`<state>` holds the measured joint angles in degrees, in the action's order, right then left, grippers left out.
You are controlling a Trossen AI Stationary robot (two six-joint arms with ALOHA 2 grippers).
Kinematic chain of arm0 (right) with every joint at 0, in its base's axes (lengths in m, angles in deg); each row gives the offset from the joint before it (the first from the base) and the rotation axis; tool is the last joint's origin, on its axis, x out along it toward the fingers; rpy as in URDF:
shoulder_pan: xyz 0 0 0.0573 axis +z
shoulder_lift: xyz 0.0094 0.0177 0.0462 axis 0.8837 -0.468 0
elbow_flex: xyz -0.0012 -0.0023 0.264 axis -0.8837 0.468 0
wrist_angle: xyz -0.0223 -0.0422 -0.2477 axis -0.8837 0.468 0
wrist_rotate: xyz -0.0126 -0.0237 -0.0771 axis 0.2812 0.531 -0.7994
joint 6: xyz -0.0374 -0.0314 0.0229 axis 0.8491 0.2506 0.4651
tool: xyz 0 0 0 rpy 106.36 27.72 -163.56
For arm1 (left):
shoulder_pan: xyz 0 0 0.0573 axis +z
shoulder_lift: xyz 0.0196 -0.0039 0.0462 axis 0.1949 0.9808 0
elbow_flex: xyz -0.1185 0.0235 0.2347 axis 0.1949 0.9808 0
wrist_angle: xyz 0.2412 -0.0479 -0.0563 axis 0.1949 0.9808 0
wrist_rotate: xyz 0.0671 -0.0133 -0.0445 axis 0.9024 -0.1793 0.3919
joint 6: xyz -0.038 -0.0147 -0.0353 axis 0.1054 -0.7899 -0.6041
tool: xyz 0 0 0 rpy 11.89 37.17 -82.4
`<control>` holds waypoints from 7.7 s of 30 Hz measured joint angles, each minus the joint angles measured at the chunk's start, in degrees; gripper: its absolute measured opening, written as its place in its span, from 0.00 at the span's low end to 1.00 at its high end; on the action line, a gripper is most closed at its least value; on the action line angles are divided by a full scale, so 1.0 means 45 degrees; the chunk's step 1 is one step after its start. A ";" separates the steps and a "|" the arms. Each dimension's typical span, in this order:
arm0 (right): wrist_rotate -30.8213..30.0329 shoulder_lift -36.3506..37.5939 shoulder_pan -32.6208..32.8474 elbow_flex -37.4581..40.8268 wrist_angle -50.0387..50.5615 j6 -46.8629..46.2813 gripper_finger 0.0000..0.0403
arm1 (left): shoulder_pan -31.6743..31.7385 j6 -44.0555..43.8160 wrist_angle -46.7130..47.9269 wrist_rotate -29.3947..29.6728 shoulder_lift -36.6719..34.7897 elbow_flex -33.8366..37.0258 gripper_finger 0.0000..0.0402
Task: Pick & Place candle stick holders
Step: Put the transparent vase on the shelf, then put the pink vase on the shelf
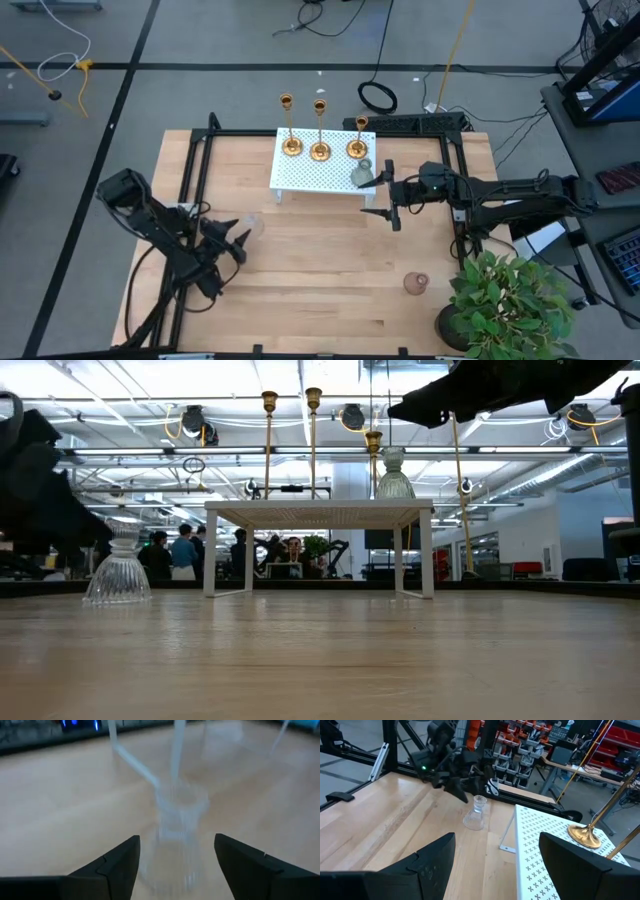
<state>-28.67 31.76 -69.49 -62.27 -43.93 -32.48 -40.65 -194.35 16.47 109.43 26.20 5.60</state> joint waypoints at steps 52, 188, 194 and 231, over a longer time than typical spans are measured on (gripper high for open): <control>-0.0001 0.0000 0.0000 0.0000 0.0126 -0.0270 0.69 | 0.3963 0.9927 -0.6882 0.2138 -0.1846 -0.0544 0.34; 0.1914 0.3099 0.8422 0.7621 -0.3050 -0.0983 0.69 | 1.2509 2.4894 -1.4941 -0.6412 -0.6042 -0.3286 0.67; -0.0554 0.3094 0.8422 0.7626 -0.2866 -0.1767 0.69 | 1.2509 2.4980 -1.4974 -0.6427 -0.6042 -0.3286 0.67; -0.6757 0.3075 0.7923 0.7635 -0.5486 -0.3606 0.33 | 1.2509 2.5050 -1.4944 -0.6476 -0.6042 -0.3286 0.67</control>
<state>-59.07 45.60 -33.84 -27.91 -68.62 -48.70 15.64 -81.62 -50.78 80.28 -0.99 -9.18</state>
